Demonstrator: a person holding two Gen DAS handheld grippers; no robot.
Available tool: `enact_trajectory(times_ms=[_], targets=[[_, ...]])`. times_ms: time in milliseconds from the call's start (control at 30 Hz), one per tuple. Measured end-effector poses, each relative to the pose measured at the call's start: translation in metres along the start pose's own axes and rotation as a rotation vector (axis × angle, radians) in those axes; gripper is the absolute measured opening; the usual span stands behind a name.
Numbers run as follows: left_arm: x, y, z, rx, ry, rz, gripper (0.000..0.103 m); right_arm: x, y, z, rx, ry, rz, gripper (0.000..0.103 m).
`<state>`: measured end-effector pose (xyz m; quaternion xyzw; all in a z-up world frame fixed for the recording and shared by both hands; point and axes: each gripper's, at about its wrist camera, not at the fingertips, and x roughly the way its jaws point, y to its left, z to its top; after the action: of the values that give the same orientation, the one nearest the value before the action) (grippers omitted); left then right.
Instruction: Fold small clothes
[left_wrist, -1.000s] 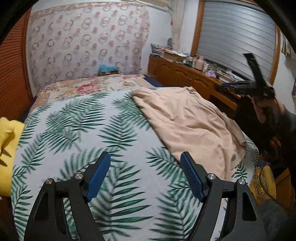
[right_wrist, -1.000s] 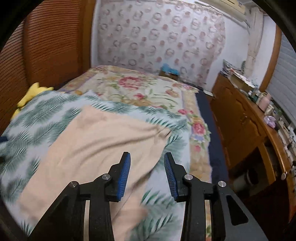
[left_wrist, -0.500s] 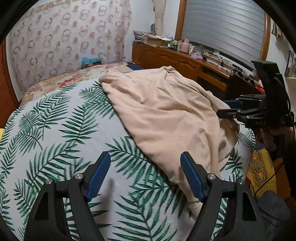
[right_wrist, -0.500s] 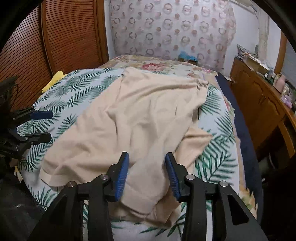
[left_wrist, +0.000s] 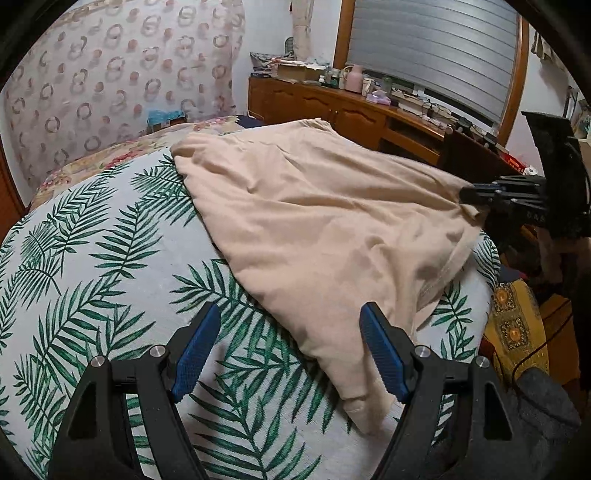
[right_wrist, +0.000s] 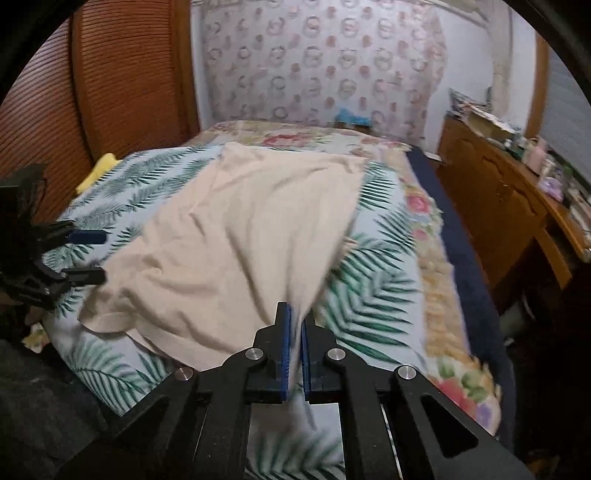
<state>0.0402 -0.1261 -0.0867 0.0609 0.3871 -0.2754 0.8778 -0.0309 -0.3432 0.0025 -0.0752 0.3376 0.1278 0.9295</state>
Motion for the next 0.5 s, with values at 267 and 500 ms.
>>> enact_trajectory(times_ms=[267,500], targets=[[0.002,-0.004,-0.006,0.004,0.028,-0.012,0.079,0.01,-0.004,-0.001,0.043,0.003,-0.023,0.009],[0.001,-0.009,-0.008,0.007,0.036,-0.018,0.076,0.021,0.002,-0.004,0.038,-0.015,-0.003,0.031]])
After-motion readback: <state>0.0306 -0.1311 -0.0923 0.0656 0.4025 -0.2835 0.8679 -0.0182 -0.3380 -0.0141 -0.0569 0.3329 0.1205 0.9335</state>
